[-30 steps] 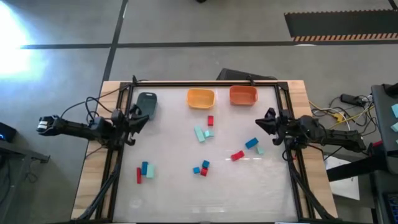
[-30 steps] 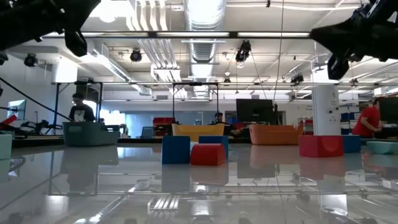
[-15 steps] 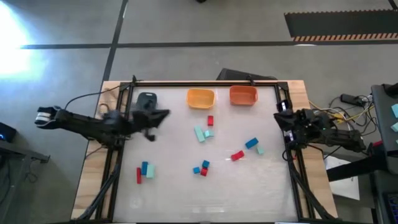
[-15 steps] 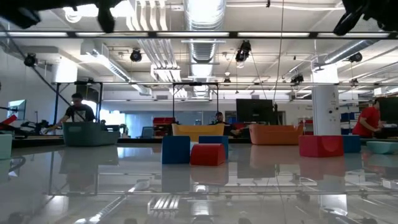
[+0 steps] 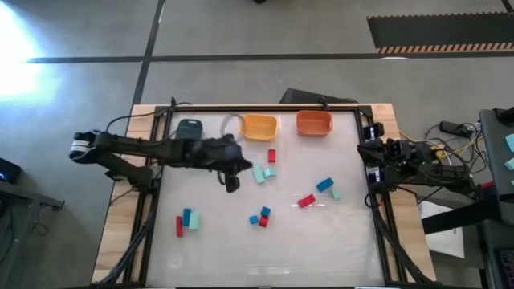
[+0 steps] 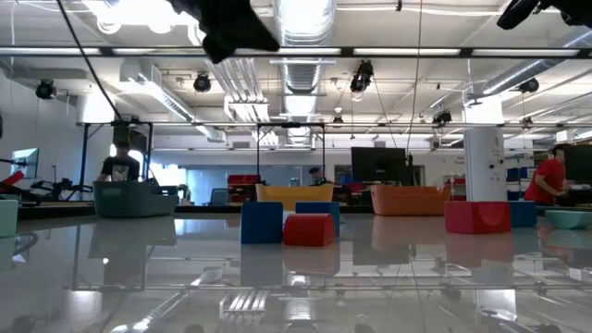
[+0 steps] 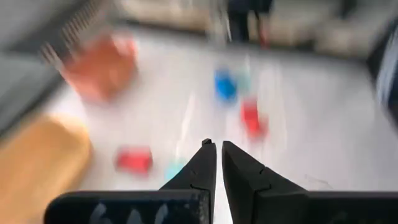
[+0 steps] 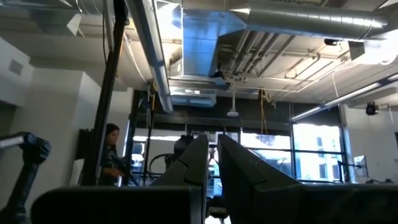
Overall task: Sort & place blocks by color
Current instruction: Put the large light blue rectangular block into the yellow bin
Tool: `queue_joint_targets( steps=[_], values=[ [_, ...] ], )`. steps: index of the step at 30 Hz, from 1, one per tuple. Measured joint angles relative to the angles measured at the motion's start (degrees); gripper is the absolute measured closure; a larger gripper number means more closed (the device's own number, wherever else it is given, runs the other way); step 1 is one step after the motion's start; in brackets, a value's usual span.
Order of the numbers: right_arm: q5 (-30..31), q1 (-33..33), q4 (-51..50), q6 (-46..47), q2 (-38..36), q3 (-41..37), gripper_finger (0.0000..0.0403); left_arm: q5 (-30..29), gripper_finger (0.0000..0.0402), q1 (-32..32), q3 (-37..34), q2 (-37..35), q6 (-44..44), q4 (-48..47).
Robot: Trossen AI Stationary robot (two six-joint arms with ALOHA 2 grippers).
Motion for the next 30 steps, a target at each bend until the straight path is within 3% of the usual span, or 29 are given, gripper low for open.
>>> queue_joint_targets(
  steps=[3, 7, 18, 22, 30],
  values=[
    [0.0, 0.0, 0.0, -0.9, 1.1, 0.6, 0.0376, 2.0, 0.0391, 0.3, 5.4, 5.4, 4.1, -10.7],
    [0.0, 0.0, -0.3, -0.8, 2.6, 1.2, 0.0376, 2.1, 0.0391, 1.0, 10.0, 12.5, 13.0, -16.4],
    [-0.5, 0.0, -2.6, 2.2, 3.7, 1.1, 0.0376, 2.2, 0.0384, 5.5, 11.8, 24.6, 32.9, -17.0],
    [-0.5, 0.0, -4.5, 2.9, 3.8, 1.1, 0.0376, 2.2, 0.0341, 7.0, 11.8, 27.7, 36.2, -15.0],
    [-0.7, 0.0, -7.1, 5.2, 3.8, 1.1, 0.0376, 2.2, 0.021, 8.1, 11.7, 31.9, 43.9, -12.1]
  ],
)
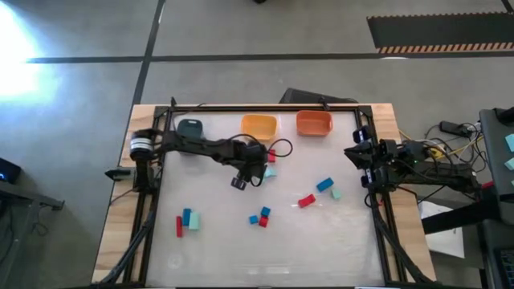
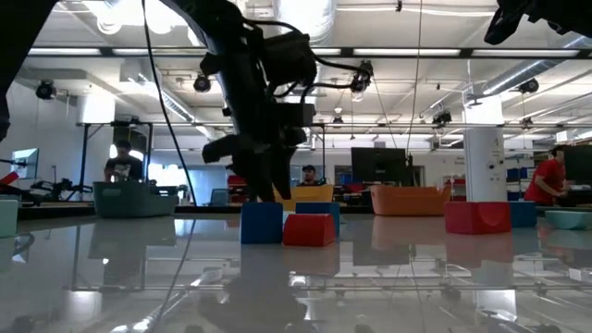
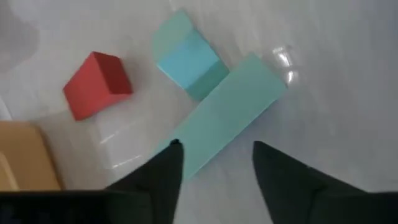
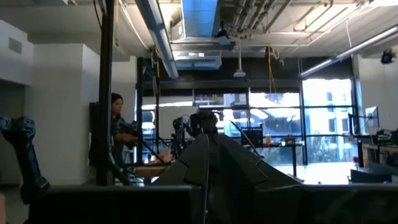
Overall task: Sort & place blocks by color
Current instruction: Put the large light blue rectangular block into the yellow bin
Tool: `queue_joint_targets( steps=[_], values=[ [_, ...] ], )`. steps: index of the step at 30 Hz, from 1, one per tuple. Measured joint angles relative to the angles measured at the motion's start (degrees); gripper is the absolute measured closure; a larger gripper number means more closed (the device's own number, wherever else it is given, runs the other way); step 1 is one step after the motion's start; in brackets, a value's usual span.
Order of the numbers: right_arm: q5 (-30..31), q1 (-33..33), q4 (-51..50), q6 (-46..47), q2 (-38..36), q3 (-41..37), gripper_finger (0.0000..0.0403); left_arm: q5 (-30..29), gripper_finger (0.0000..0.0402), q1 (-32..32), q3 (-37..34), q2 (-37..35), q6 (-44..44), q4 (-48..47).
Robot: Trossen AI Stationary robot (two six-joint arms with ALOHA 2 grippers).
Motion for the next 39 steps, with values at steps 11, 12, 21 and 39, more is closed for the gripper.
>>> queue_joint_targets(
  steps=[11, 12, 21, 39],
  values=[
    [0.0, 0.0, -2.0, 3.6, 0.0, 0.0, 0.0376, 2.0, 0.0164, 0.1, -0.2, 1.8, 5.9, 7.1],
    [0.0, 0.0, -2.0, 3.6, 0.0, 0.0, 0.0376, 2.5, 0.0164, 0.1, -0.2, 1.8, 5.9, 7.0],
    [0.0, 0.0, -2.0, 3.4, 0.0, 0.0, 0.0376, 5.4, 0.0164, 0.4, -0.2, 1.7, 5.3, 5.3],
    [0.2, 0.0, -2.2, 2.0, 0.4, 0.0, 0.0376, 10.0, 0.0164, 1.5, 1.6, -0.1, 6.2, 2.7]
  ],
)
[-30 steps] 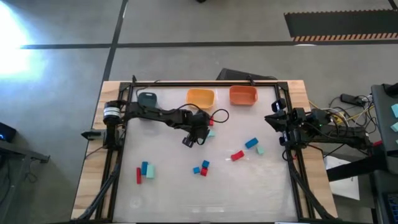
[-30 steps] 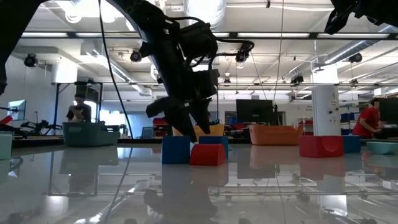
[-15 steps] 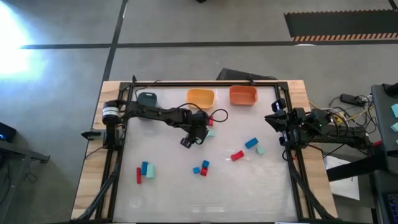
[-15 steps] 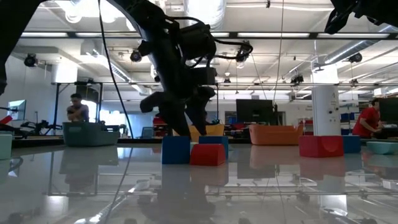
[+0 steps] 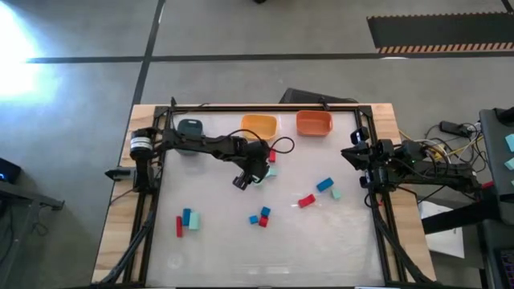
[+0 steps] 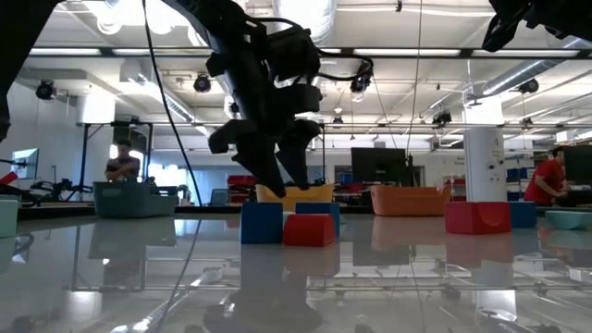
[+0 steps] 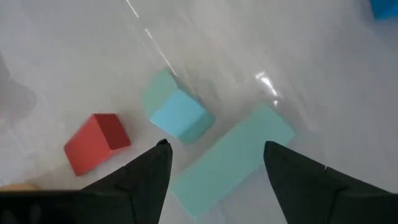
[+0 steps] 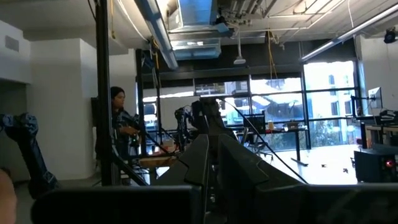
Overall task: Sort & place blocks by color
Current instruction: Put the large light blue rectangular block into the yellow bin
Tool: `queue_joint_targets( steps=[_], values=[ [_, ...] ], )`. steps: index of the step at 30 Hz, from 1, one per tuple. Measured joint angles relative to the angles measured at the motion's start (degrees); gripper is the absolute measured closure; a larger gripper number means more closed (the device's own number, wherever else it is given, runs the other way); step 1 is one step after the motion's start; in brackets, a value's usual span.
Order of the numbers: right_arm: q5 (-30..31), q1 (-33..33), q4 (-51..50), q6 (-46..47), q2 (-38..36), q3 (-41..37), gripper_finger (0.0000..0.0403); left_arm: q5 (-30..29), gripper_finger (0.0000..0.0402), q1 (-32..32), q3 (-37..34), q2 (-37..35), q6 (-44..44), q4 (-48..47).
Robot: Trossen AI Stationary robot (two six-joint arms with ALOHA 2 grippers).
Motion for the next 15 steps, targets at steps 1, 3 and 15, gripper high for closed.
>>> queue_joint_targets(
  steps=[1, 3, 15],
  values=[
    [0.0, 0.0, 0.1, 0.0, 0.0, 0.0, 0.0376, 1.0, 0.0164, 0.1, 0.0, 0.2, 0.5, 0.9],
    [0.0, 0.0, 0.1, 0.0, 0.0, 0.0, 0.0376, 2.1, 0.0164, 0.3, -0.1, 0.4, 0.9, 0.4],
    [0.0, 0.0, 0.0, -0.2, 0.1, 0.0, 0.0376, 4.5, 0.0164, 0.5, -0.9, 2.3, 2.5, -0.8]
  ],
)
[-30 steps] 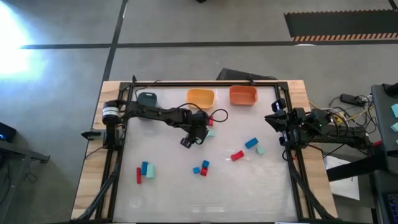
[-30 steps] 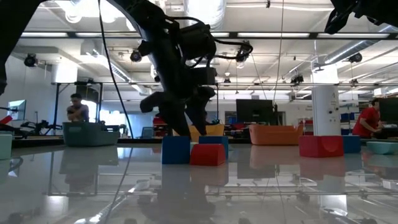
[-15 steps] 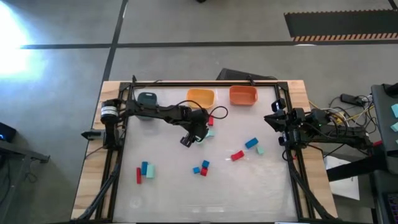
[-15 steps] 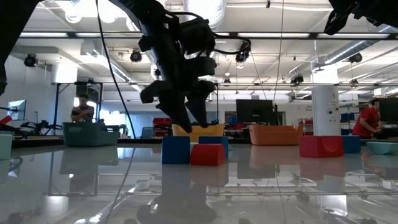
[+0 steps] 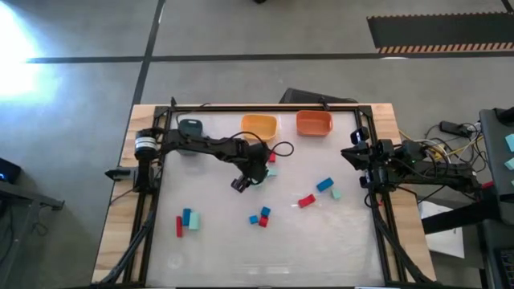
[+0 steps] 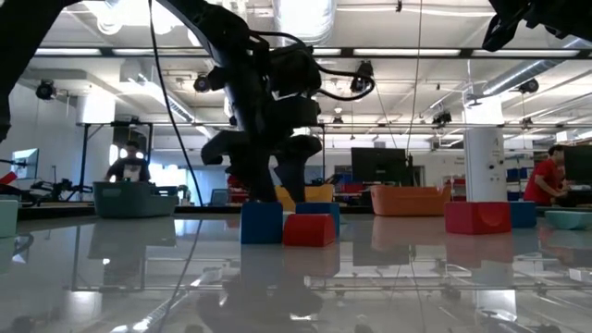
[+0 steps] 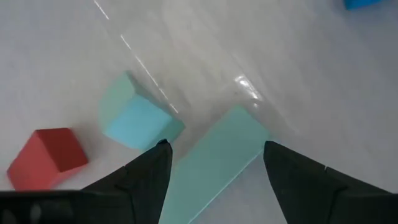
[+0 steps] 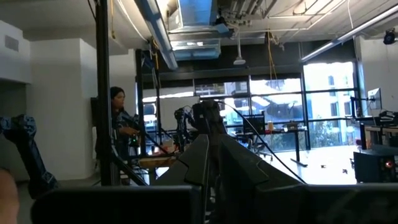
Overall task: Sort & place blocks by color
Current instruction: Put the large light blue rectangular block into the yellow bin
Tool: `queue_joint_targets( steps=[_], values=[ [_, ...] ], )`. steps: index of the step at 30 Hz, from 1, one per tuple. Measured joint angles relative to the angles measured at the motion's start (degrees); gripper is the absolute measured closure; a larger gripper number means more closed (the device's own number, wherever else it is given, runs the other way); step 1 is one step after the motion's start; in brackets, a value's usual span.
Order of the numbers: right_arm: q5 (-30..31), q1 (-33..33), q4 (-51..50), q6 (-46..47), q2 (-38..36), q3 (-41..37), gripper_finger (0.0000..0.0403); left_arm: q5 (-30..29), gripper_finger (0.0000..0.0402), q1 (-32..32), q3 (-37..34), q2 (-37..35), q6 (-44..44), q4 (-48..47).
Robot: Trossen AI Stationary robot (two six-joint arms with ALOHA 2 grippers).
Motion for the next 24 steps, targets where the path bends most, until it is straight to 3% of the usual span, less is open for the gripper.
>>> queue_joint_targets(
  steps=[10, 24],
  values=[
    [0.0, 0.0, -0.1, -0.6, 0.4, 0.0, 0.0376, 0.1, 0.0164, 0.6, 0.0, 1.9, -1.0, -0.6],
    [0.0, 0.0, 0.0, -0.5, 1.0, 0.0, 0.0376, 0.1, 0.018, 0.6, -1.0, 2.0, -14.8, -0.4]
  ],
)
